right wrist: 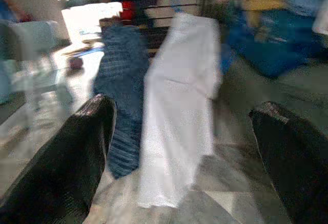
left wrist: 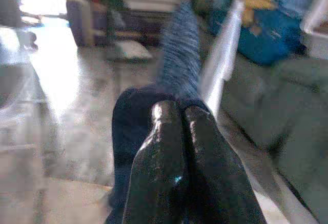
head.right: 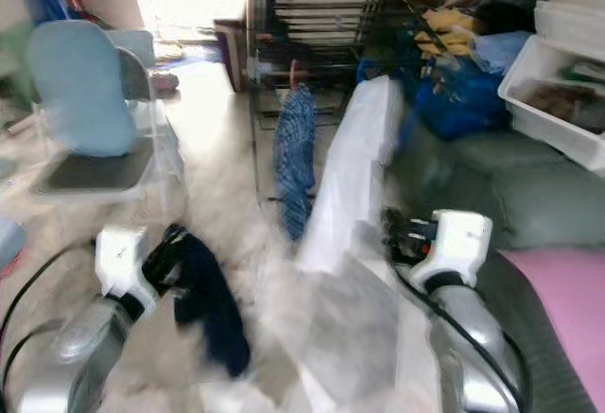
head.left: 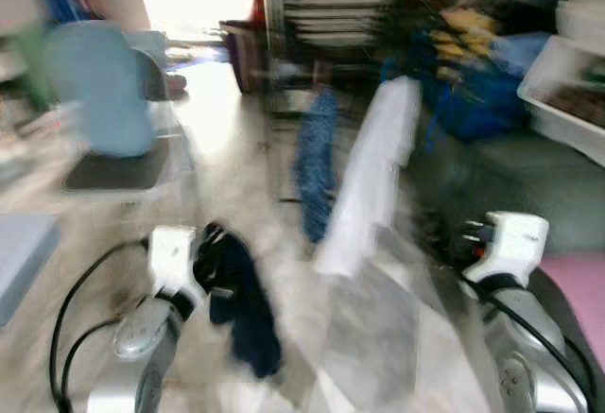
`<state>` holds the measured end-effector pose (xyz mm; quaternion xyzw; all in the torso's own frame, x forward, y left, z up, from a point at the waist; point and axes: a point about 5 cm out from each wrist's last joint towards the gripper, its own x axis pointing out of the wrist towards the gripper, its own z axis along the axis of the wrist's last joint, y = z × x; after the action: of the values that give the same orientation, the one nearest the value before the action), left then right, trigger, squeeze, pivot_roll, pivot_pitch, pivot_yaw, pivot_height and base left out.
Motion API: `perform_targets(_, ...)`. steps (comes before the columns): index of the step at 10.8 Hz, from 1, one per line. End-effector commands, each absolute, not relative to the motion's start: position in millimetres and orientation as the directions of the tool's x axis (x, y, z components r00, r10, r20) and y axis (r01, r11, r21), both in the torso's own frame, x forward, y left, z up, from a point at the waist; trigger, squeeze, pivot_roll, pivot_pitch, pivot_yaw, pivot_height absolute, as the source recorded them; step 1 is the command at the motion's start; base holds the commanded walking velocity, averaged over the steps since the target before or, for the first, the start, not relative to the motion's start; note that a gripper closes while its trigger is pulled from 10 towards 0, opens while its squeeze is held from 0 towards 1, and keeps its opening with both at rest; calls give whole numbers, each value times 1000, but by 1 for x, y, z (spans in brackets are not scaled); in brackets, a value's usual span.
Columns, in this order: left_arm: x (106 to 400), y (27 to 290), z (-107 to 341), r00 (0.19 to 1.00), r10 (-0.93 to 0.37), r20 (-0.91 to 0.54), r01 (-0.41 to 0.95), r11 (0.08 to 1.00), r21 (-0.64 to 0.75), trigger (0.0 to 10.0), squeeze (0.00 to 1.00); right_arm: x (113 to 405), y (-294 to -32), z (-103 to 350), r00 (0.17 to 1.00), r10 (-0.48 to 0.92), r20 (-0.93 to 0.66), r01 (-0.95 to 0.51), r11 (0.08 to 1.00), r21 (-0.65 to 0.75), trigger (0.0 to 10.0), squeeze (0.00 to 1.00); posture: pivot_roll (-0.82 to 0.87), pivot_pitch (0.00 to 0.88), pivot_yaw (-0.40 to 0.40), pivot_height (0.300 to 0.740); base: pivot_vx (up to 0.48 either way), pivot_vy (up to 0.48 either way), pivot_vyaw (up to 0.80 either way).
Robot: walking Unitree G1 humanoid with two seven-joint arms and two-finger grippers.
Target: Hang hanger
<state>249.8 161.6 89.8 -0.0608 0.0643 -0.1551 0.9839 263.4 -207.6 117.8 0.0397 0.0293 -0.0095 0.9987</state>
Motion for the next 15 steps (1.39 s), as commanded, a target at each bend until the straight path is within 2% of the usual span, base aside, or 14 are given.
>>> perform_targets(1, 251, 161, 93, 941, -326, -91, 312, 940, -142, 10000, 0, 264, -203, 122, 999, -14, -42, 18, 996, 88, 10000, 0, -78, 0, 23, 740, 428, 0, 0)
perform_targets(4, 250, 155, 88, 924, -366, -113, 347, 925, -156, 10000, 0, 260, -205, 115, 997, -54, -55, 60, 993, 100, 10000, 0, -92, 0, 56, 740, 447, 0, 0)
perform_targets(6, 249, 155, 79, 934, -323, -152, 300, 941, -154, 10000, 0, 260, -209, 111, 995, -72, -67, 79, 992, 97, 10000, 0, -102, 0, 59, 740, 0, 0, 0)
perform_targets(12, 244, 160, 78, 949, -279, -145, 258, 955, -149, 10000, 0, 263, -203, 110, 996, -38, -79, 45, 995, 93, 10000, 0, -77, 0, 22, 740, 0, 0, 0)
perform_targets(15, 229, 166, 78, 947, -269, -173, 247, 959, -140, 10000, 0, 242, -198, 99, 990, -34, -134, 48, 993, 103, 10000, 0, -71, 0, 37, 740, 0, 0, 0)
